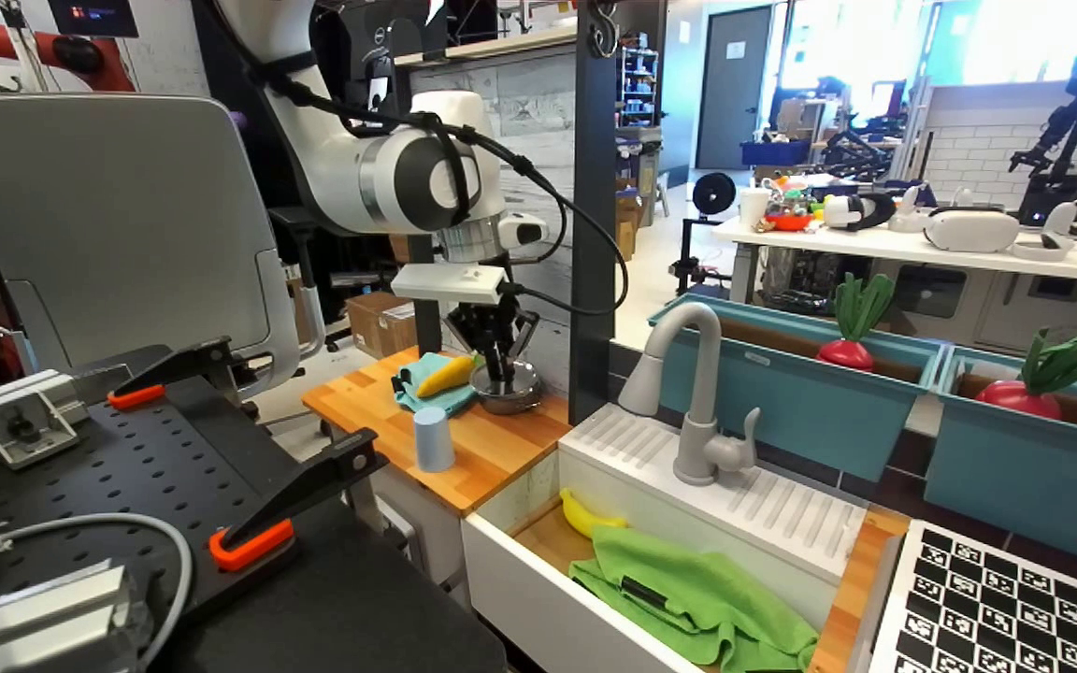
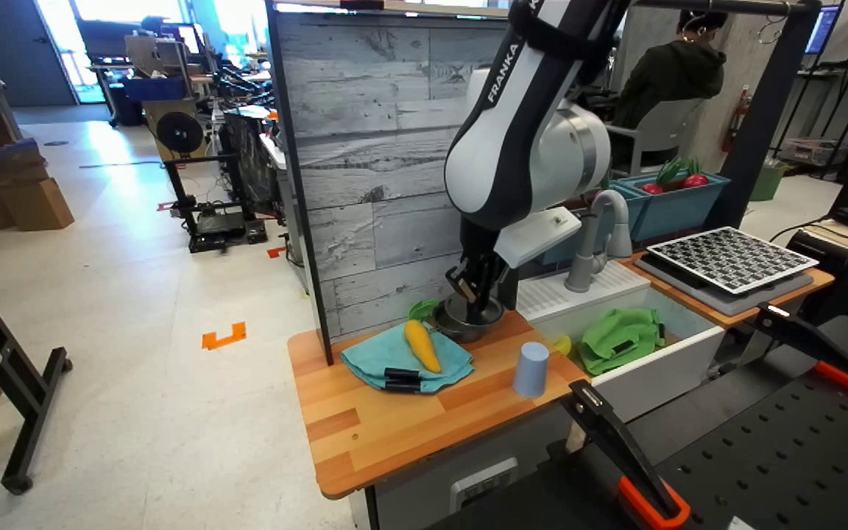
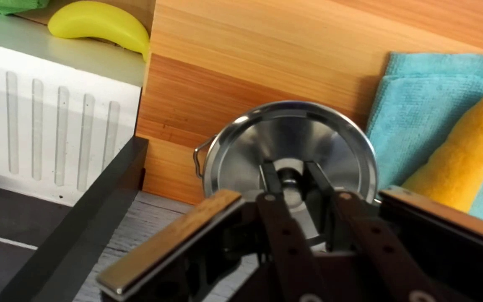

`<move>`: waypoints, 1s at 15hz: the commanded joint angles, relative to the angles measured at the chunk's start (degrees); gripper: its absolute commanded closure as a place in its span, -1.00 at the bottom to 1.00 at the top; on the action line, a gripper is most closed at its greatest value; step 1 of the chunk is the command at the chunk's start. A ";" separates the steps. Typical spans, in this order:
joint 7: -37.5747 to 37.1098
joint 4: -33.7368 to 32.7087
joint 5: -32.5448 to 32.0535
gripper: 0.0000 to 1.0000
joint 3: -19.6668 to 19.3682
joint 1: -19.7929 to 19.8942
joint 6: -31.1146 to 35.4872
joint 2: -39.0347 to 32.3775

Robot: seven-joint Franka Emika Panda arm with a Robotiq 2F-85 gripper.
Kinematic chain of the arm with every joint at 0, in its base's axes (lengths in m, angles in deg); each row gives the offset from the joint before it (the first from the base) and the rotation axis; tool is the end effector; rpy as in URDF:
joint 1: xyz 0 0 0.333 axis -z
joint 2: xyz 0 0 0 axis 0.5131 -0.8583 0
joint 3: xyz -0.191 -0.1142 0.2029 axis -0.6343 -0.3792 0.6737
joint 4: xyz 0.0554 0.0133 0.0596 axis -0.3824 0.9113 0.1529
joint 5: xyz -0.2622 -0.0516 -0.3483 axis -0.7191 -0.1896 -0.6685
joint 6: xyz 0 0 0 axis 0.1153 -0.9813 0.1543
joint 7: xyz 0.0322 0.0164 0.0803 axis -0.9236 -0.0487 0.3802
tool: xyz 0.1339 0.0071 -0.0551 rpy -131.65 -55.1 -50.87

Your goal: Cover the pot with the silver lid

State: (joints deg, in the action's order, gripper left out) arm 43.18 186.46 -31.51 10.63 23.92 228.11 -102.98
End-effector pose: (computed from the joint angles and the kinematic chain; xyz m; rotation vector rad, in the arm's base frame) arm 0.6441 0.0683 -0.0589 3.0268 0.5206 0.1766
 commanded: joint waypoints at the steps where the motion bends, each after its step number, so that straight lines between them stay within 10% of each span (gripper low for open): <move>1: -1.16 -4.62 -0.16 0.90 0.00 -0.41 -3.06 -2.77; 15: -3.59 -9.78 -0.24 0.90 -0.22 -1.97 -7.01 -5.68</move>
State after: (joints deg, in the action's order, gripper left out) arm 40.49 180.44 -31.51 10.63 22.77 223.96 -106.88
